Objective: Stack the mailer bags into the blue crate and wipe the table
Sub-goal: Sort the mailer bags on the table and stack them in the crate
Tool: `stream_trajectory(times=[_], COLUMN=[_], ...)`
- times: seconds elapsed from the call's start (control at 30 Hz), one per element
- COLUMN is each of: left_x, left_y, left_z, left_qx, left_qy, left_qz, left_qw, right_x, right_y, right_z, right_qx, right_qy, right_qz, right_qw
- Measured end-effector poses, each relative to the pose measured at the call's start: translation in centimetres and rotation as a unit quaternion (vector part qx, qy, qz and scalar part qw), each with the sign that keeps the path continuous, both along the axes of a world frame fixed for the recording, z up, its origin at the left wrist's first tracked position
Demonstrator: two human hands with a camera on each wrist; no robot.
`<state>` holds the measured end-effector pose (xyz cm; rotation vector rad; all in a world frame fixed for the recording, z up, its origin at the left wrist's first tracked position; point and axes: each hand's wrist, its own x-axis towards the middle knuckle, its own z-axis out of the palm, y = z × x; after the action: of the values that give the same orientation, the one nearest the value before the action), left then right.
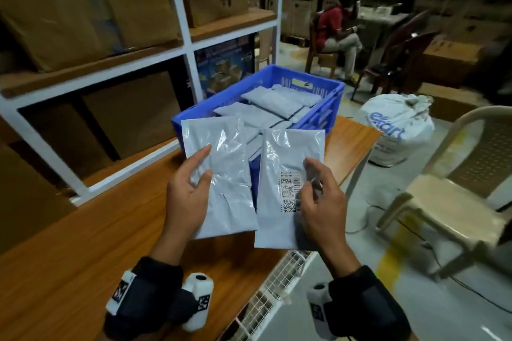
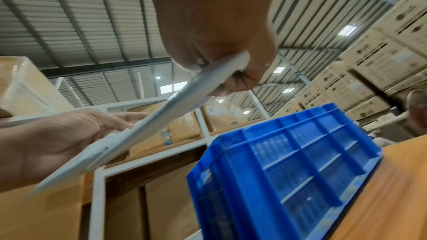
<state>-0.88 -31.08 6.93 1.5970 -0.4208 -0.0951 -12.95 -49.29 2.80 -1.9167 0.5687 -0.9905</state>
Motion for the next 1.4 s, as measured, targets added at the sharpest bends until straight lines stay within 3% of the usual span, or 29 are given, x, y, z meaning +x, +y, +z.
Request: stream_trajectory(times=[0.2, 0.47, 0.87, 1.33, 1.4], left_x=[3.5, 11.4, 19.8, 24.8, 24.7], left_y=[-6.3, -12.2, -24.5, -34.9, -35.8], left_z=[1.2, 4.7, 7.9, 1.3, 0.8], left_qx=[0.013, 0.112, 0.348, 0.391, 0.459], left_qy=[-0.044, -0.098, -0.156, 0.032, 0.059], left_qz=[0.002, 0.03, -0.032, 0.031, 0.016], left_qw=[0.999, 0.988, 0.924, 0.919, 0.886], right_x=[0.7, 9.0, 19.7, 29.9, 30.6], right_y=[-8.2, -19.7, -33.0, -42.9, -43.7], right_z=[1.3, 2.5, 3.4, 2.5, 1.9], right_qx=[-0.039, -0.076, -0.089, -0.106, -0.105], right_qy=[-0.02, 0.002, 0.042, 0.102, 0.104], right_qz=[-0.051, -0.017, 0.05, 0.226, 0.254], right_qw=[0.998, 0.997, 0.994, 0.963, 0.956])
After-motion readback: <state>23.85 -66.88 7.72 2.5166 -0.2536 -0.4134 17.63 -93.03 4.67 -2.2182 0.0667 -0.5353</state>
